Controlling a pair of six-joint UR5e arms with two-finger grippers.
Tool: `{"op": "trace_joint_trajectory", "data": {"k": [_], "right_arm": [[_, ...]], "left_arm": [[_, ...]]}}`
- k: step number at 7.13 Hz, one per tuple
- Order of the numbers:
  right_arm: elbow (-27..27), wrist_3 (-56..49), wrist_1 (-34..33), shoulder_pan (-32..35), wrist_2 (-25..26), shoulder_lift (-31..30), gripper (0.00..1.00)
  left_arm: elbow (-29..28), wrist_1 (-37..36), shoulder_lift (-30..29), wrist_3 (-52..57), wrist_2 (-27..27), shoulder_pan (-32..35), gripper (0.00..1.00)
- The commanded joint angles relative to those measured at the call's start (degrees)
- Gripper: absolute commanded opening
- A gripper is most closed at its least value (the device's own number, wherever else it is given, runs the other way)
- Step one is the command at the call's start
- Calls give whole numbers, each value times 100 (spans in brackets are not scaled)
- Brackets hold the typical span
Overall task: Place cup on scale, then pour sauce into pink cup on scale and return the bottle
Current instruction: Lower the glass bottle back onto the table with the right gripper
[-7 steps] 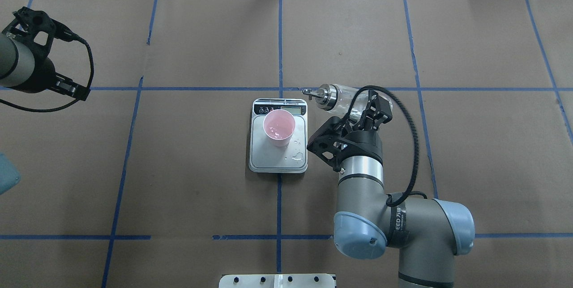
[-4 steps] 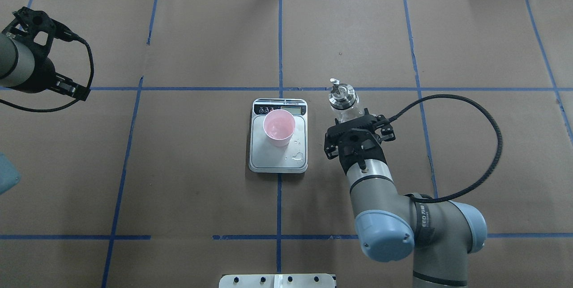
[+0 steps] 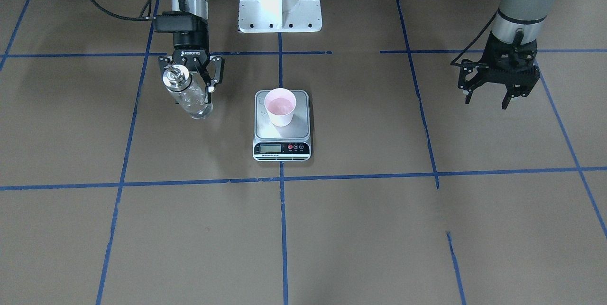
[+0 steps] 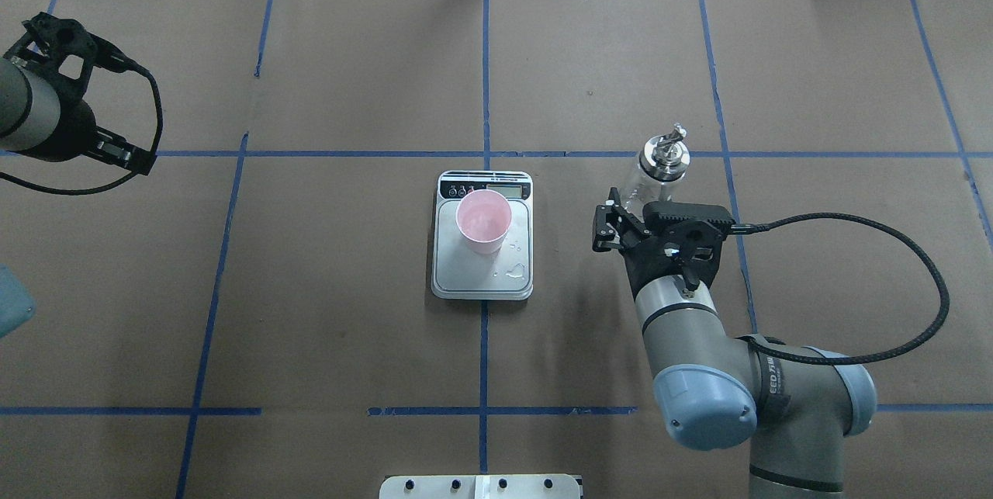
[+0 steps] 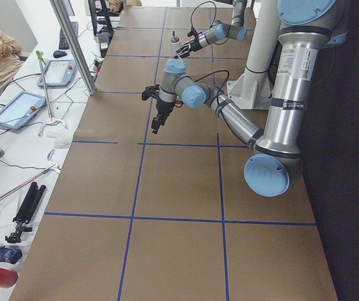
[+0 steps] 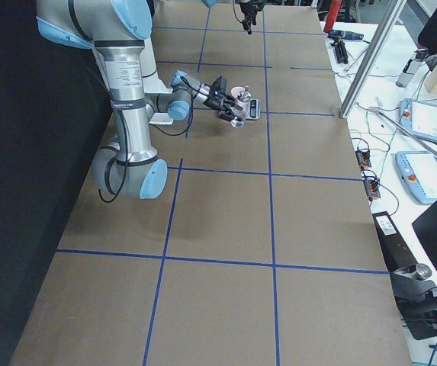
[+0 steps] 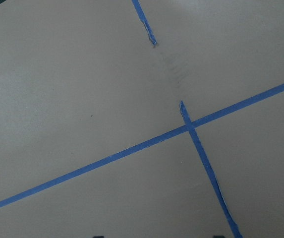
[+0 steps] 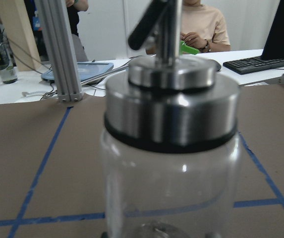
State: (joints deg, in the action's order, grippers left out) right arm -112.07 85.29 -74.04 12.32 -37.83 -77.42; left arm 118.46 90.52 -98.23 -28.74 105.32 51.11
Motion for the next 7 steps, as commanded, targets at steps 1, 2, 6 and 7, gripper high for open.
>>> {"op": "trace_joint_trajectory", "data": {"k": [1,2,6,7], "right_arm": [[10,600,4,8,390,-588,0],[219,934,4,-1,373,-721,0],[692,1069,205,-1,338,-985,0],[782,1060,485,-1,338,-1021,0]], "left_arm": [[2,0,-3,0,6,-5,79],[-7,0,-3,0,-3,-5,79],[-7,-9,-12,0,6,-5,79],[10,-9,-29,0,6,-5,79]]}}
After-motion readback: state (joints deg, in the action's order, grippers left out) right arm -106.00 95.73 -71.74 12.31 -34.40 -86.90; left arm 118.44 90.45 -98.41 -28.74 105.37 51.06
